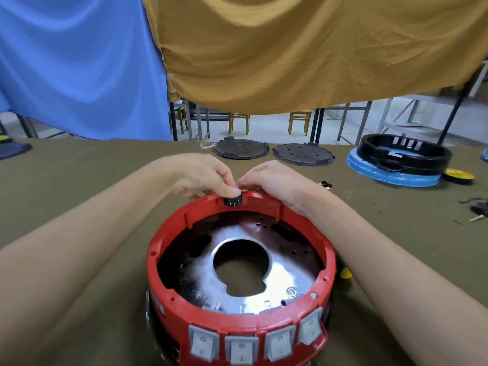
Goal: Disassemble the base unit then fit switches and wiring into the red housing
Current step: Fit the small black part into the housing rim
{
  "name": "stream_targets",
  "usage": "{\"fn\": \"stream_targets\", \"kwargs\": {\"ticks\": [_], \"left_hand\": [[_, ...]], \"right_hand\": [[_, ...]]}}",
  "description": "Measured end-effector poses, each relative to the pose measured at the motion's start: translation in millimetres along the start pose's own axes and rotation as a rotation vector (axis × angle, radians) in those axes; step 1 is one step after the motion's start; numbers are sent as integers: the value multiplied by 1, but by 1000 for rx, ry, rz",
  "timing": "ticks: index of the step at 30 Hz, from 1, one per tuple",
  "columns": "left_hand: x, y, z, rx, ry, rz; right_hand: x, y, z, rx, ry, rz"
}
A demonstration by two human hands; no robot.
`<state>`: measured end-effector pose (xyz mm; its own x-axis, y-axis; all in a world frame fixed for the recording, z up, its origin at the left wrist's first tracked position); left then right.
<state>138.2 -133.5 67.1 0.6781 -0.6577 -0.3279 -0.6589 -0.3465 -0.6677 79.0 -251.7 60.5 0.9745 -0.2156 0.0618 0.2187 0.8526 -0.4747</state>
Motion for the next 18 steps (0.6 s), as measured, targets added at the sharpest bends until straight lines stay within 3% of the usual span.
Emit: {"fn": "stream_targets", "kwargs": {"ticks": [5,11,15,18], "left_hand": [[15,-2,-18,225,-149,105],[21,3,-27,418,-184,106],[16,1,-23,366,-130,63],[6,-1,-8,178,-30,-17]], "right_hand": [[0,0,3,-91,-8,5],[3,1,1,-87,1,-3],[5,0,2,-93,-22,-11],[3,1,2,-45,-27,14]]}}
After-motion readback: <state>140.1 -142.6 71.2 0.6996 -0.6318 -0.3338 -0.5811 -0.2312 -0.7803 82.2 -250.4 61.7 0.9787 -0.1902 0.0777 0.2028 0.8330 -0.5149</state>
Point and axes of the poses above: each hand's wrist, its own x-axis towards the middle knuckle, its own y-axis out of the palm, z = x × y, the point moved 8 cm from there along x, towards the middle knuckle, and after that the axes turned 3 degrees about -y, right-handed, at the moved point
